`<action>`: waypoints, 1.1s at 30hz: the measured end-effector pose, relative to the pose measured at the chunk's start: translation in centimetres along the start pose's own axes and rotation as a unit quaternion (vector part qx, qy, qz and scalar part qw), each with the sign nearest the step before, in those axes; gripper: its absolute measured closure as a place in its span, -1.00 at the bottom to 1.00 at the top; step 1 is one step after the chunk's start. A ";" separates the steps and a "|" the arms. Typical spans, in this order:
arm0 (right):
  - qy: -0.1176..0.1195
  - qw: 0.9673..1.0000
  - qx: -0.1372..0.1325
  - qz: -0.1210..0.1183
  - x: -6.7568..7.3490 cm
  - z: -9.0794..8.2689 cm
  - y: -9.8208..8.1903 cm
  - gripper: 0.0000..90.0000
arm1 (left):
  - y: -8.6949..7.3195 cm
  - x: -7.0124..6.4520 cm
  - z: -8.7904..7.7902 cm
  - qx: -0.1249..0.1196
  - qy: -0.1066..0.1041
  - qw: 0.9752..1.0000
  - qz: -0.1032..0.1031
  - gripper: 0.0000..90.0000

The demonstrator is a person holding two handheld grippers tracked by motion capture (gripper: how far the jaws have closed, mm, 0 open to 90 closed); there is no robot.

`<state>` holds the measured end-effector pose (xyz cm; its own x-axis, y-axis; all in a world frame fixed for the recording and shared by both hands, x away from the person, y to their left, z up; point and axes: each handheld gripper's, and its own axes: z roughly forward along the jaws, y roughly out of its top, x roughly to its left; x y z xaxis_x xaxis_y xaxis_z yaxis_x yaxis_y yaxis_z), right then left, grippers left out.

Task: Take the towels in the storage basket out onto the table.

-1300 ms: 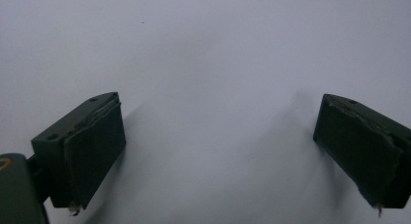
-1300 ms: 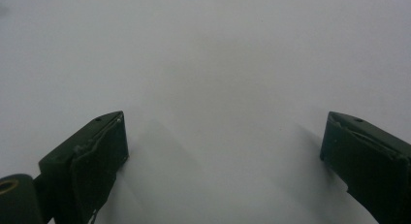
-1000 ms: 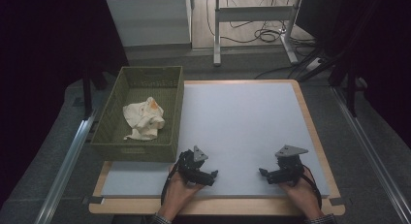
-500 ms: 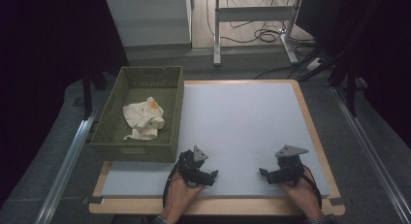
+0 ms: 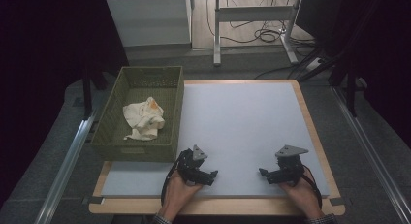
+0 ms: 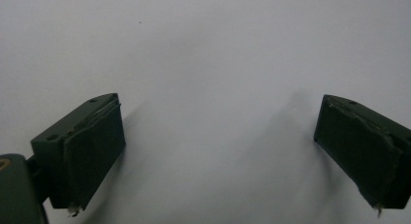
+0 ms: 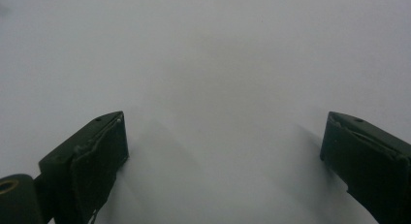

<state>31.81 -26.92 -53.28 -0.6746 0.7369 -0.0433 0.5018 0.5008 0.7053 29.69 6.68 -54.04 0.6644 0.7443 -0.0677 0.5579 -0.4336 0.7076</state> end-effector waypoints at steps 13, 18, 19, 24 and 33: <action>0.000 1.000 0.000 0.000 0.0 0.0 0.0 -0.93 | 1.3 -0.6 -1.0 -0.005 -0.004 0.999 0.032 -0.94; 0.000 1.000 0.000 0.000 0.0 0.0 0.0 -0.93 | 2.0 -0.8 -1.4 -0.010 -0.011 0.999 0.037 -0.96; 0.000 1.000 0.000 0.000 0.0 0.0 0.0 -0.93 | 2.2 -0.8 -1.5 -0.009 -0.014 0.999 0.037 -0.97; 0.000 1.000 0.000 0.000 0.0 0.0 0.0 -0.93 | 2.7 -0.9 -1.6 -0.005 -0.024 0.999 0.038 -0.97; 0.000 1.000 -0.001 0.000 0.0 0.0 0.0 -0.93 | 4.4 -1.1 -2.0 -0.001 -0.048 0.998 0.052 -0.97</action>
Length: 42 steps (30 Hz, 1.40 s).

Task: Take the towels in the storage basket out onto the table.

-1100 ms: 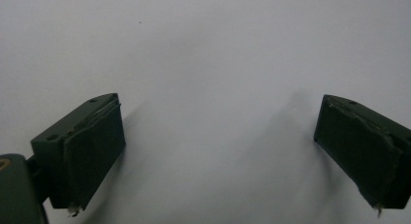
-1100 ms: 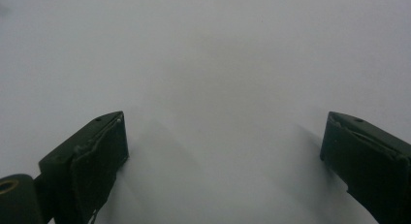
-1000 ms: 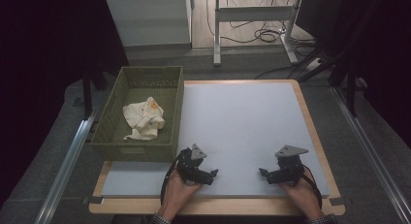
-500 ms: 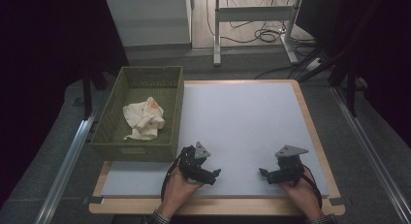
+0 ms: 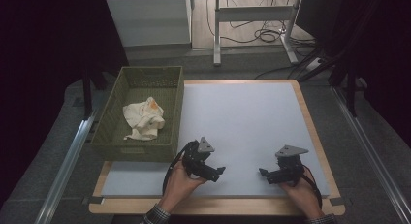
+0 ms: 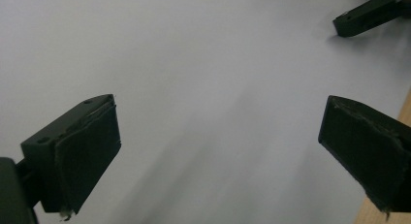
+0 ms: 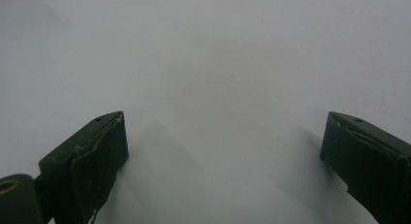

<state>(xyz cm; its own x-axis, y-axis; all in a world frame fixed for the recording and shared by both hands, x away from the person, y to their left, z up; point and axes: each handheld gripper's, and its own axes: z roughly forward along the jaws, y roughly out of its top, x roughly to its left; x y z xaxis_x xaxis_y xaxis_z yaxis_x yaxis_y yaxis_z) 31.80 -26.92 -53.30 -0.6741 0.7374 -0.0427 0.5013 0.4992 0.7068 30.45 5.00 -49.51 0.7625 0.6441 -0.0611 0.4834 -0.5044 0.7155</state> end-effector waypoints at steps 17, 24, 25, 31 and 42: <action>0.000 1.000 0.001 0.000 0.0 0.0 0.0 -0.93 | 3.0 0.9 -1.4 -0.004 -0.009 1.000 0.012 -0.96; 0.000 1.000 0.001 0.000 0.0 0.0 0.0 -0.93 | 4.5 1.8 -2.0 -0.007 -0.012 1.000 0.014 -0.96; 0.000 1.000 0.002 0.000 0.0 0.0 0.0 -0.93 | 4.5 1.8 -2.0 -0.007 -0.012 1.000 0.014 -0.96; 0.000 1.000 0.001 -0.001 0.0 0.0 0.0 -0.93 | 5.6 2.7 -3.1 -0.011 -0.007 1.000 0.011 -0.96; 0.000 1.000 0.000 -0.001 0.0 0.0 0.0 -0.93 | 6.9 5.1 -4.4 -0.012 0.000 1.000 0.002 -0.96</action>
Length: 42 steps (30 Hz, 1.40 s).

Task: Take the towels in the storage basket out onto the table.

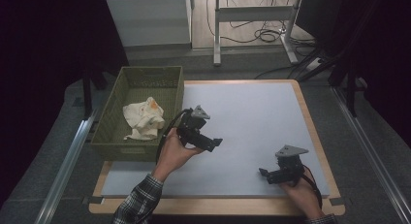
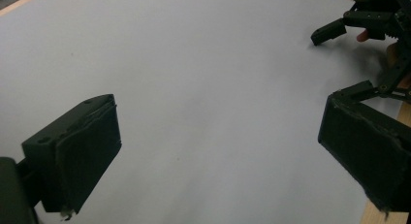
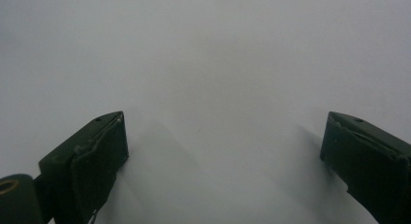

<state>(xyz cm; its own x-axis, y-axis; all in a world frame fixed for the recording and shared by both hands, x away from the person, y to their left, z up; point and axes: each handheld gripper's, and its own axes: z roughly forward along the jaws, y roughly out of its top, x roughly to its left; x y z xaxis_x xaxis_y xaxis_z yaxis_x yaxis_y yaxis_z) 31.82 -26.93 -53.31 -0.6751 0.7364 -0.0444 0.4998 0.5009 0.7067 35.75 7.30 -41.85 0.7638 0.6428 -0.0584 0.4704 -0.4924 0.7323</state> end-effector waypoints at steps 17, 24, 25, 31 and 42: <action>0.000 1.000 0.000 0.000 0.0 0.0 0.0 -0.93 | 0.2 4.7 -2.7 0.000 0.044 0.999 -0.021 -0.98; 0.000 1.000 0.000 0.000 0.0 0.0 0.0 -0.93 | 0.0 6.6 -3.7 -0.002 0.066 0.997 -0.030 -0.99; 0.000 1.000 0.000 0.000 0.0 0.0 0.0 -0.93 | 0.0 6.6 -3.7 -0.002 0.066 0.997 -0.030 -0.99; 0.000 1.000 0.000 0.001 0.0 0.0 0.0 -0.93 | -0.6 8.8 -4.7 -0.002 0.080 0.996 -0.048 -0.99; 0.000 1.000 0.000 0.000 0.0 0.0 0.0 -0.93 | -2.1 11.9 -5.6 0.006 0.110 0.992 -0.062 -1.00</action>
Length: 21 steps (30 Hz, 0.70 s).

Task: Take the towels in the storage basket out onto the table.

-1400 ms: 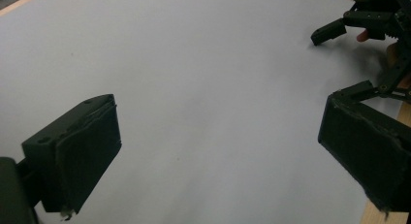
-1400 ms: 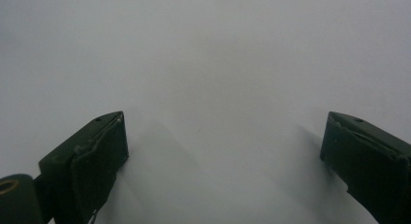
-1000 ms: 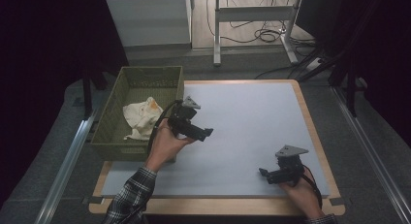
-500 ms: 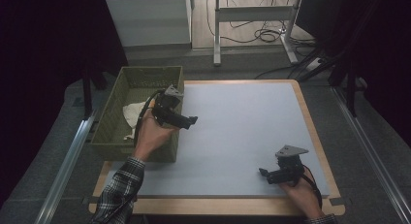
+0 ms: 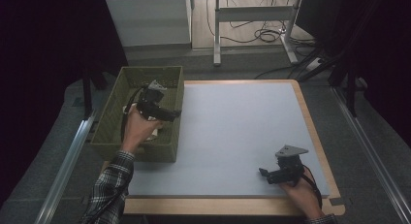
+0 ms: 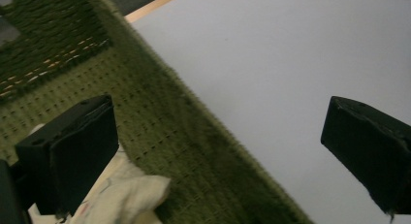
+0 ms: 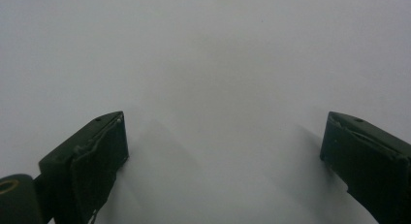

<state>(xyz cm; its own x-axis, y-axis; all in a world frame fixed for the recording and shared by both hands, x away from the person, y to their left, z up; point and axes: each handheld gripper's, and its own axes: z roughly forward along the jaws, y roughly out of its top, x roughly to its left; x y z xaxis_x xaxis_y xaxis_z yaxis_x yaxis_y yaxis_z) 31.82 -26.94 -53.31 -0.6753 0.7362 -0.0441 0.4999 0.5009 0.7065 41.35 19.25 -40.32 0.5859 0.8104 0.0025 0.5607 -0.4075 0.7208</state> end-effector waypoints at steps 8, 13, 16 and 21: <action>0.000 1.000 0.000 0.000 0.0 0.0 0.0 -0.93 | -1.0 2.5 0.9 0.018 0.021 1.000 -0.007 -1.00; 0.000 1.000 0.000 0.000 0.0 0.0 0.0 -0.93 | -1.6 4.2 1.6 0.030 0.028 0.999 -0.020 -1.00; 0.000 1.000 0.000 0.001 0.0 0.0 0.0 -0.93 | -1.8 4.8 1.8 0.034 0.034 0.999 -0.026 -1.00; 0.000 1.000 0.000 0.000 0.0 0.0 0.0 -0.93 | -2.5 6.5 3.0 0.063 0.050 0.996 -0.044 -1.00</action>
<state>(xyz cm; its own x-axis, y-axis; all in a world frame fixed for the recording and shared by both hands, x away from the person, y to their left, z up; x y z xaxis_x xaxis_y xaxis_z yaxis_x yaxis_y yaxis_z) 31.83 -26.94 -53.31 -0.6756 0.7359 -0.0440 0.4995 0.5009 0.7069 45.51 24.22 -44.14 0.4733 0.8808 0.0158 0.6804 -0.3769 0.6284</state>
